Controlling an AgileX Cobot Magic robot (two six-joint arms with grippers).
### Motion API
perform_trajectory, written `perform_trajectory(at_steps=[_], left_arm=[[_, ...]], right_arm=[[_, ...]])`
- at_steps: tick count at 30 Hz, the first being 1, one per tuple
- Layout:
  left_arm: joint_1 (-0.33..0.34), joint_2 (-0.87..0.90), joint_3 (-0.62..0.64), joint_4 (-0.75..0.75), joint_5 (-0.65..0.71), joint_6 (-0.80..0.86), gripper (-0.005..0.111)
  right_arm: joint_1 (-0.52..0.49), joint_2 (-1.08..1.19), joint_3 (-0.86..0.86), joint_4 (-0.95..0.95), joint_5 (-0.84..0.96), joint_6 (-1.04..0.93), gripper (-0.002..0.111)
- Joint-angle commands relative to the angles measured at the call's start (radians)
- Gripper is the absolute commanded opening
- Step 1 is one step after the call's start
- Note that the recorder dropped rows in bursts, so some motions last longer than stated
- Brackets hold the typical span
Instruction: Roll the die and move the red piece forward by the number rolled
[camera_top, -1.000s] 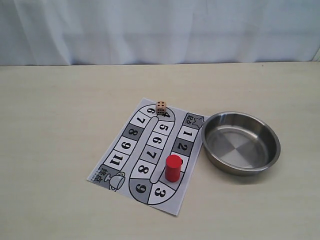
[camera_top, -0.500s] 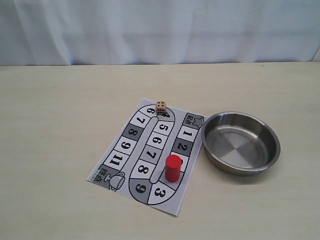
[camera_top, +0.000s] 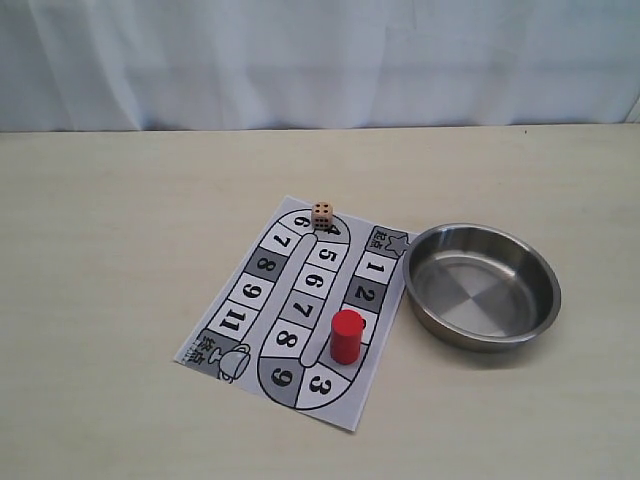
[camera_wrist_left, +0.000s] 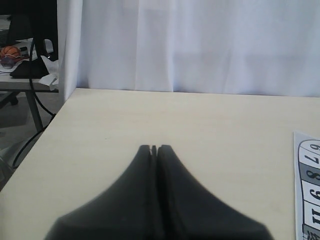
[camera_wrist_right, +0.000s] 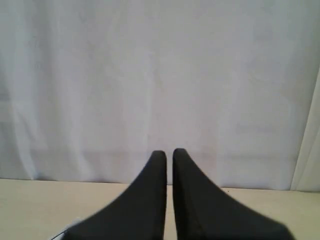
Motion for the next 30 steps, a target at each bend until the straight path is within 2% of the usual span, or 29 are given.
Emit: perform_trajectory(at_steps=[1, 7, 17, 23, 25, 30], left_arm=[[0.0, -0.001, 0.002, 0.001, -0.011, -0.005, 0.0], [0.0, -0.001, 0.002, 0.001, -0.011, -0.005, 0.0], [0.0, -0.001, 0.002, 0.001, -0.011, -0.005, 0.0], [0.0, -0.001, 0.002, 0.001, -0.011, -0.005, 0.0], [0.0, -0.001, 0.002, 0.001, -0.008, -0.005, 0.0], [0.0, -0.001, 0.002, -0.001, -0.005, -0.005, 0.0]], right_arm=[[-0.001, -0.003, 0.055, -0.044, -0.096, -0.002, 0.004], [-0.001, -0.003, 0.211, -0.136, -0.254, -0.002, 0.004], [-0.001, -0.003, 0.486, -0.136, -0.549, -0.002, 0.004], [-0.001, -0.003, 0.592, -0.136, -0.639, -0.002, 0.004], [-0.001, -0.003, 0.592, -0.126, -0.531, 0.002, 0.004], [-0.001, -0.003, 0.592, -0.126, -0.462, 0.002, 0.004]])
